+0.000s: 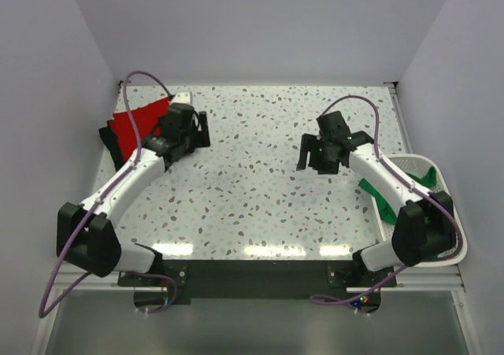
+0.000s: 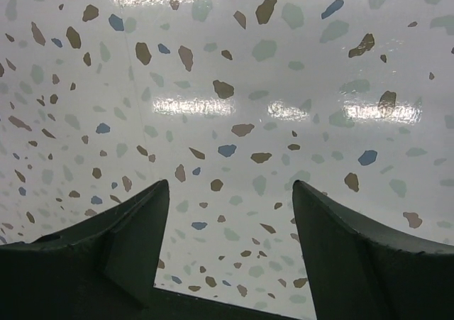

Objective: Fold and stack the t-shirts
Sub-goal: Reset both grippers

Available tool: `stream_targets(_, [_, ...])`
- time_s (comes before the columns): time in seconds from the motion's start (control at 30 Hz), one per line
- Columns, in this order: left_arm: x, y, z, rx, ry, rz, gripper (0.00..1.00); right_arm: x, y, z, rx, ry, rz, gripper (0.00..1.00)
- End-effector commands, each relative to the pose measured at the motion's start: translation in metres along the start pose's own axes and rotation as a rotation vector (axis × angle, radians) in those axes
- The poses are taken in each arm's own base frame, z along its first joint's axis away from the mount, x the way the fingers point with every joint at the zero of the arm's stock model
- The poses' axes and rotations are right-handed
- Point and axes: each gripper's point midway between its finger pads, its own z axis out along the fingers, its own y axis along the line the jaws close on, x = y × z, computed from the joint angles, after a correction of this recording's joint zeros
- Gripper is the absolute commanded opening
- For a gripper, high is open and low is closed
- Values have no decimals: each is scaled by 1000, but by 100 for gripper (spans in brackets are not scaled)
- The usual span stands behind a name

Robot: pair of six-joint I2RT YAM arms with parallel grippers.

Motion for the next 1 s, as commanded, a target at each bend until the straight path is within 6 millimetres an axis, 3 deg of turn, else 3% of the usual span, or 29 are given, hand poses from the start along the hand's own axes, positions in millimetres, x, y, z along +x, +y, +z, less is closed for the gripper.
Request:
stream_targets(0.0, [3, -48, -20, 99, -74, -108, 92, -21, 1, -10, -3, -139, -11, 74])
stream_targets(0.03, [20, -67, -29, 128, -58, -72, 94, -23, 0, -14, -6, -160, -12, 74])
stream_targets(0.1, [29, -76, -40, 112, -82, -51, 96, -23, -2, -15, -2, -180, -8, 74])
stream_targets(0.13, [41, -89, -49, 140, -77, -18, 97, -26, -3, -18, 2, -201, -9, 74])
stream_targets(0.33, [63, -109, -69, 211, -70, 6, 98, -25, -13, -23, 35, -248, -10, 74])
stream_targets(0.67, [41, -103, -82, 219, -155, -27, 99, -24, -25, -26, 68, -304, 1, 74])
stream_targets(0.97, [36, -104, -86, 237, -177, -30, 100, -28, -29, -29, 81, -330, -6, 74])
